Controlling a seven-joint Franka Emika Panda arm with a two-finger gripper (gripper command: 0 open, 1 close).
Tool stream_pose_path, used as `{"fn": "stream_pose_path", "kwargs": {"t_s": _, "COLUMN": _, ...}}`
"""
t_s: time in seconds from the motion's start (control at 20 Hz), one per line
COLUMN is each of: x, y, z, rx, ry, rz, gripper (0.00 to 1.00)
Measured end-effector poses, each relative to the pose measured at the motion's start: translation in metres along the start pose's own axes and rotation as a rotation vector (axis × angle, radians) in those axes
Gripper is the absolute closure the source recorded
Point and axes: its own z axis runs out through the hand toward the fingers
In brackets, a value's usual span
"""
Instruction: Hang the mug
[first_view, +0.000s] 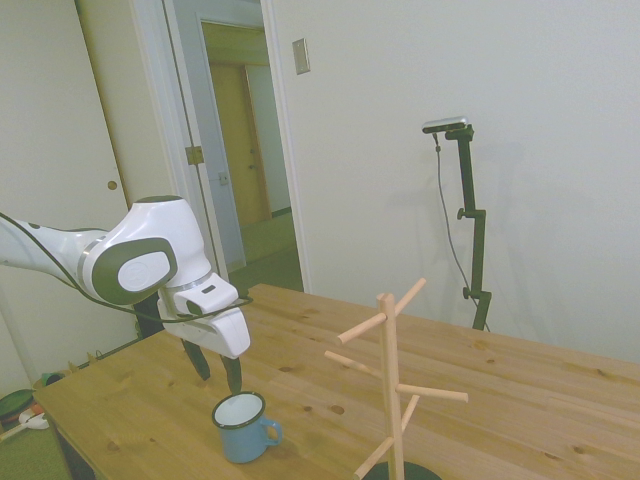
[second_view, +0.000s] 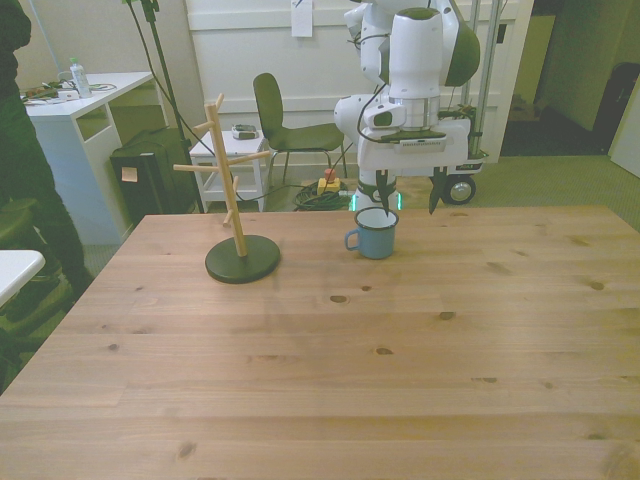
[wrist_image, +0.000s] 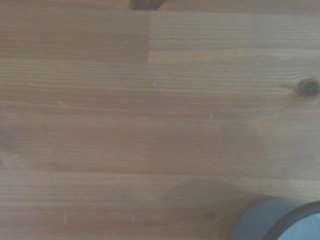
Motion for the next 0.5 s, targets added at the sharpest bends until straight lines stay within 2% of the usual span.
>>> {"fn": "stream_pose_path", "kwargs": {"t_s": 0.2, "x": -0.003, "y": -0.002, "z": 0.006, "rx": 0.009, "ry": -0.005, "rz": -0.002, "gripper": 0.0}}
{"fn": "stream_pose_path", "kwargs": {"t_s": 0.5, "x": -0.008, "y": -0.015, "z": 0.038, "rx": 0.004, "ry": -0.03, "rz": -0.02, "gripper": 0.0}}
